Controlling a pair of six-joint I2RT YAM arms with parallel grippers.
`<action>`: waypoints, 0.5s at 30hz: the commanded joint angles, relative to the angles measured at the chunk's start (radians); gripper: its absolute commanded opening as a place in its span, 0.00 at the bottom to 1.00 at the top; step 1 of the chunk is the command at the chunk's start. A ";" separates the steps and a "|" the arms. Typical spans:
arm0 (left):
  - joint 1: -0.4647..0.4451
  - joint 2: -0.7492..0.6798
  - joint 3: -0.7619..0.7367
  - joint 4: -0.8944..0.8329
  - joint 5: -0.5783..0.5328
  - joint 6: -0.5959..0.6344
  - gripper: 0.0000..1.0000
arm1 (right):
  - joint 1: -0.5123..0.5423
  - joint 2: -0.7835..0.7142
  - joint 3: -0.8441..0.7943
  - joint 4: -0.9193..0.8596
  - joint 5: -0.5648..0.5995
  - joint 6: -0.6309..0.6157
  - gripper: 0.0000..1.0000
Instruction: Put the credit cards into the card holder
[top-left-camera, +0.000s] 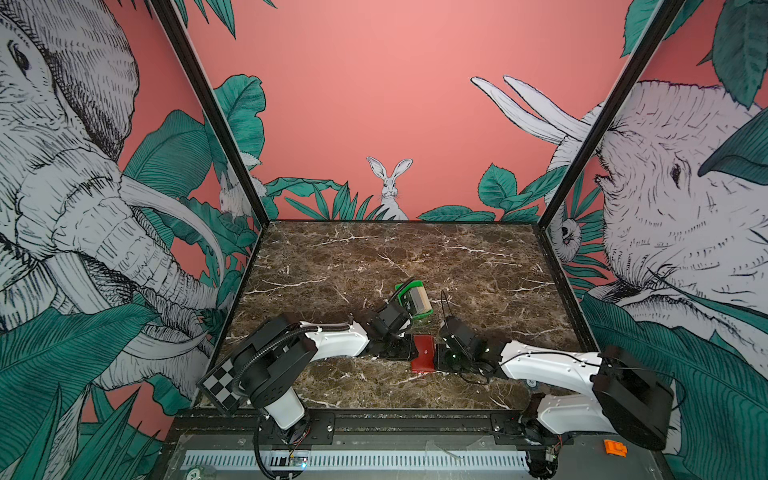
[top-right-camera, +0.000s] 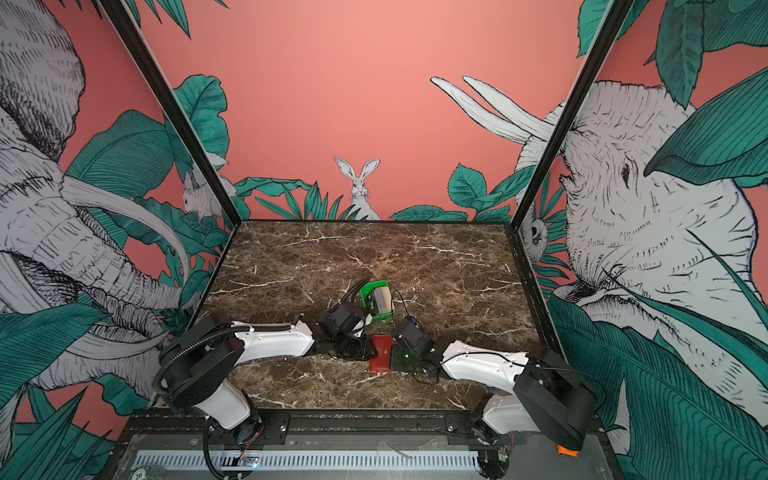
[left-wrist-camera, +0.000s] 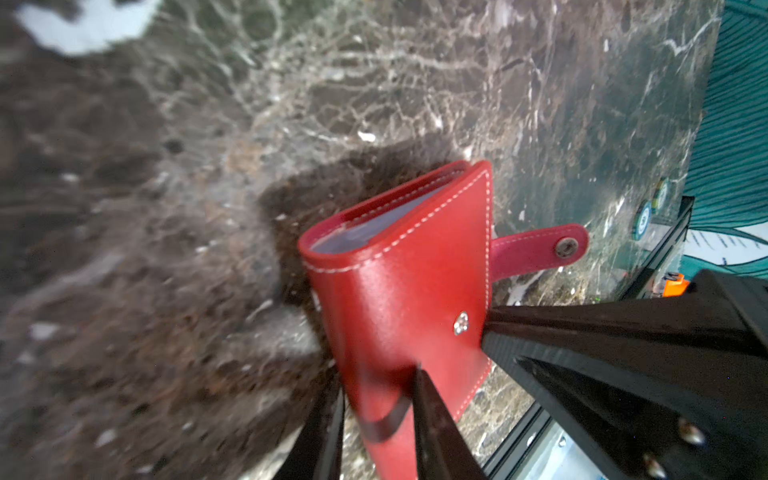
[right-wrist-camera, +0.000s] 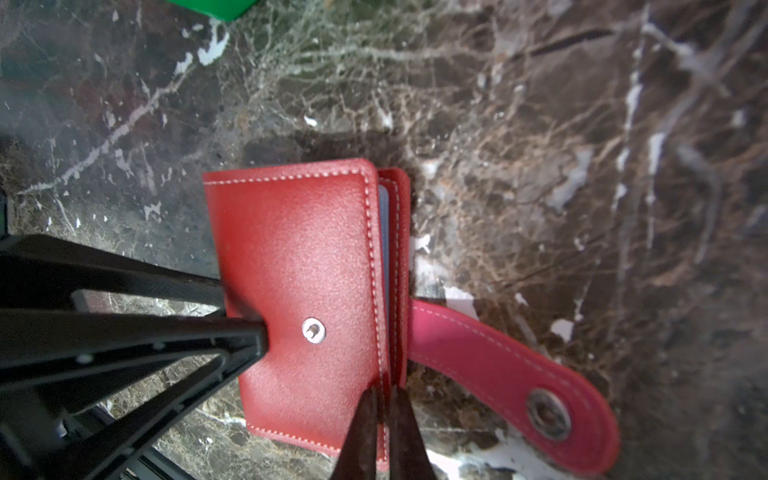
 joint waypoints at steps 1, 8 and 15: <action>-0.024 0.031 0.004 -0.011 -0.006 -0.005 0.28 | 0.000 -0.005 -0.008 -0.095 0.024 -0.012 0.12; -0.032 0.044 -0.029 0.004 -0.027 -0.020 0.26 | -0.020 -0.090 0.051 -0.171 0.027 -0.063 0.22; -0.037 0.036 -0.046 0.005 -0.041 -0.028 0.26 | -0.114 -0.178 0.045 -0.241 -0.011 -0.110 0.23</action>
